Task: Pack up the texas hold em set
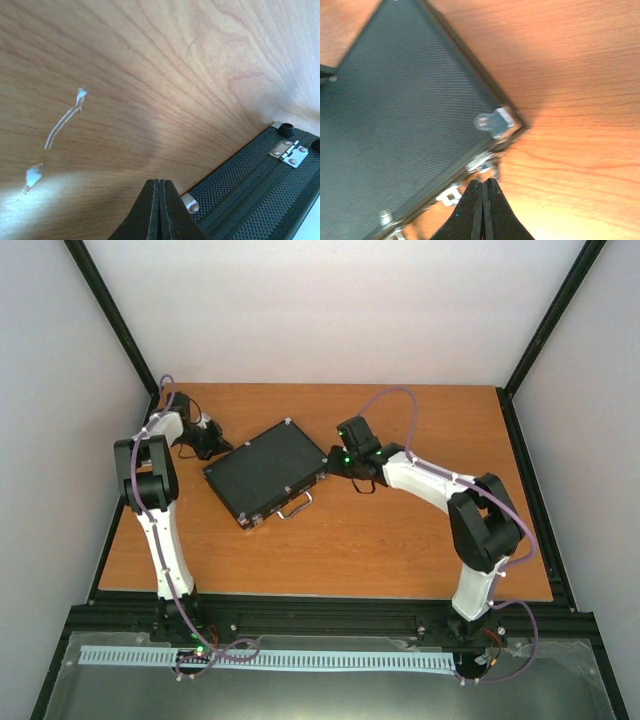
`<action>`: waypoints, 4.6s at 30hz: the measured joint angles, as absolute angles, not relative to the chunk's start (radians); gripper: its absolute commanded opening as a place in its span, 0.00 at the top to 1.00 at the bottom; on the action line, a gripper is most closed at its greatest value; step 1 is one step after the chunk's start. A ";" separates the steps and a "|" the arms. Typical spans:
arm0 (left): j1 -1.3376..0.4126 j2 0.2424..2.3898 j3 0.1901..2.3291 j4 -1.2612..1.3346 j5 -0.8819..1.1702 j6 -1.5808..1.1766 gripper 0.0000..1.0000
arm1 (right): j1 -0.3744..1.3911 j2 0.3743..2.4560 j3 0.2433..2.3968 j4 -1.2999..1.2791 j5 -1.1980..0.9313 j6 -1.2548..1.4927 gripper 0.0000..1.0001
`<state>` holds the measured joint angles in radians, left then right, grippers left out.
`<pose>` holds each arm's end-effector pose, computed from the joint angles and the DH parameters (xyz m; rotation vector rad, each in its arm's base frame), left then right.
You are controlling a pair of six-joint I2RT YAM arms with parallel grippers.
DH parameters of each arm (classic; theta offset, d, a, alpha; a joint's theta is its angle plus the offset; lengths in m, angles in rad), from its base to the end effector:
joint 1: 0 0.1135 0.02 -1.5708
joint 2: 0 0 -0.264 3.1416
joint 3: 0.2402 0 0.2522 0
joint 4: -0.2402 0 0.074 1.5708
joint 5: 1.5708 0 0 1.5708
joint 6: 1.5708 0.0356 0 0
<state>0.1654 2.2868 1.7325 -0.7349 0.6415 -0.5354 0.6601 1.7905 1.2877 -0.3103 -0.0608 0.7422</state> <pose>0.4588 0.0550 0.1363 -0.8437 2.6954 -0.9949 0.3118 0.2448 0.2261 0.0727 2.5091 0.7029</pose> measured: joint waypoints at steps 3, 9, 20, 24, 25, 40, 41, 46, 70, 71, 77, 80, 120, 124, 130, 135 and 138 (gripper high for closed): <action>0.165 2.297 1.776 -0.773 0.633 -0.527 0.99 | 0.609 1.839 1.298 -0.341 -0.076 0.694 0.97; 0.165 2.320 1.831 -0.823 0.623 -0.516 0.99 | 0.575 1.947 1.325 -0.366 -0.133 0.640 0.97; 0.164 2.345 1.923 -0.884 0.594 -0.489 0.99 | 0.570 1.969 1.290 -0.357 -0.184 0.620 0.97; 0.162 2.349 1.940 -0.892 0.590 -0.480 0.99 | 0.570 1.913 1.272 -0.391 -0.178 0.613 0.97; 0.162 2.350 1.942 -0.893 0.589 -0.477 0.99 | 0.570 1.893 1.275 -0.397 -0.179 0.611 0.97; 0.162 2.397 1.969 -0.927 0.587 -0.458 0.99 | 0.569 1.951 1.437 -0.387 -0.266 0.626 0.97; 0.162 2.397 1.975 -0.928 0.587 -0.458 0.99 | 0.569 1.958 1.427 -0.387 -0.270 0.634 0.97; 0.162 2.397 1.996 -0.930 0.591 -0.459 0.99 | 0.568 1.953 1.359 -0.381 -0.263 0.672 0.97; 0.090 2.487 2.101 -0.932 0.614 -0.487 0.99 | 0.562 2.032 1.240 -0.188 -0.316 0.709 0.97; 0.086 2.489 2.103 -0.931 0.618 -0.491 0.99 | 0.562 2.016 1.211 -0.175 -0.331 0.711 0.97; 0.068 2.509 2.111 -0.912 0.634 -0.505 0.99 | 0.562 1.982 1.128 -0.098 -0.404 0.712 0.97; 0.060 2.513 2.111 -0.909 0.644 -0.506 0.99 | 0.562 1.983 1.116 -0.055 -0.417 0.713 0.97; 0.012 2.464 2.027 -0.851 0.614 -0.482 0.93 | 0.554 2.030 1.208 -0.077 -0.358 0.725 0.95; 0.027 2.469 2.078 -0.907 0.585 -0.469 0.63 | 0.549 1.949 1.260 -0.264 -0.300 0.607 0.73; 0.076 2.468 2.146 -0.940 0.559 -0.441 0.09 | 0.525 1.814 1.341 -0.446 -0.199 0.491 0.00; 0.107 2.436 2.175 -0.963 0.529 -0.410 0.00 | 0.516 1.764 1.391 -0.554 -0.128 0.439 0.00; 0.110 2.378 2.187 -0.978 0.516 -0.392 0.00 | 0.516 1.760 1.415 -0.599 -0.101 0.414 0.00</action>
<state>0.1101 2.3783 2.1872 -0.9779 0.5156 -0.3916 0.5163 1.7596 1.4155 -0.5991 -0.1013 0.4137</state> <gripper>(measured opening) 0.998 1.000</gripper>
